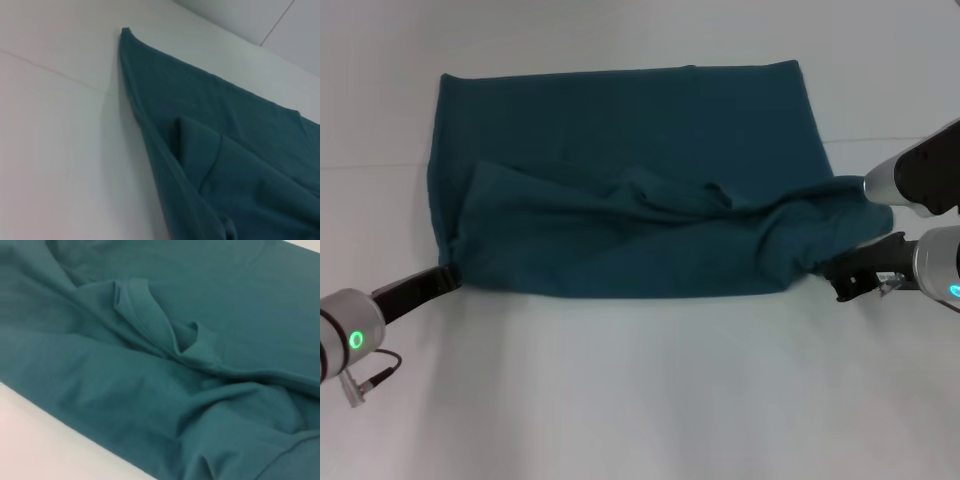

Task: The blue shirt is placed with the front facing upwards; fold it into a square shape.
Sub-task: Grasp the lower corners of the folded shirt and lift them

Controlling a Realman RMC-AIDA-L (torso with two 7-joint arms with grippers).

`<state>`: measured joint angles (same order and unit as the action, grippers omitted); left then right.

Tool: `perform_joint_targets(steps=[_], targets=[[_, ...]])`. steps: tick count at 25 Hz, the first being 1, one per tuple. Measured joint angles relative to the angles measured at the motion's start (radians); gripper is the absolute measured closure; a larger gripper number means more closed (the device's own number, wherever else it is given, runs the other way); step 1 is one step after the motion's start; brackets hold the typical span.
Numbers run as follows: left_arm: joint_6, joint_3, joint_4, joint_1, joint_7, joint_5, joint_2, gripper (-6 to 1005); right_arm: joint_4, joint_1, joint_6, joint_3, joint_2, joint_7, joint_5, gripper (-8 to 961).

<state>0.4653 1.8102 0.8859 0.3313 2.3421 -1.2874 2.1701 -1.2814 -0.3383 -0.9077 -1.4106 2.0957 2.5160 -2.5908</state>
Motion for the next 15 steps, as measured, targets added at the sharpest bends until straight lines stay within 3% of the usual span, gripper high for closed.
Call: perform_joint_targets(steps=[4,8,15], targets=[[0.052,0.046,-0.008,0.004,-0.112,-0.079,-0.005,980,-0.004,0.005,-0.009,0.016,-0.004,-0.067,0.083,928],[0.168,0.167,-0.066,0.040,-0.261,-0.177,-0.005,980,0.004,-0.007,-0.055,0.084,-0.007,-0.154,0.193,928],[0.365,0.386,-0.172,0.094,-0.429,-0.215,-0.007,980,0.077,-0.037,-0.231,0.311,-0.009,-0.346,0.395,929]])
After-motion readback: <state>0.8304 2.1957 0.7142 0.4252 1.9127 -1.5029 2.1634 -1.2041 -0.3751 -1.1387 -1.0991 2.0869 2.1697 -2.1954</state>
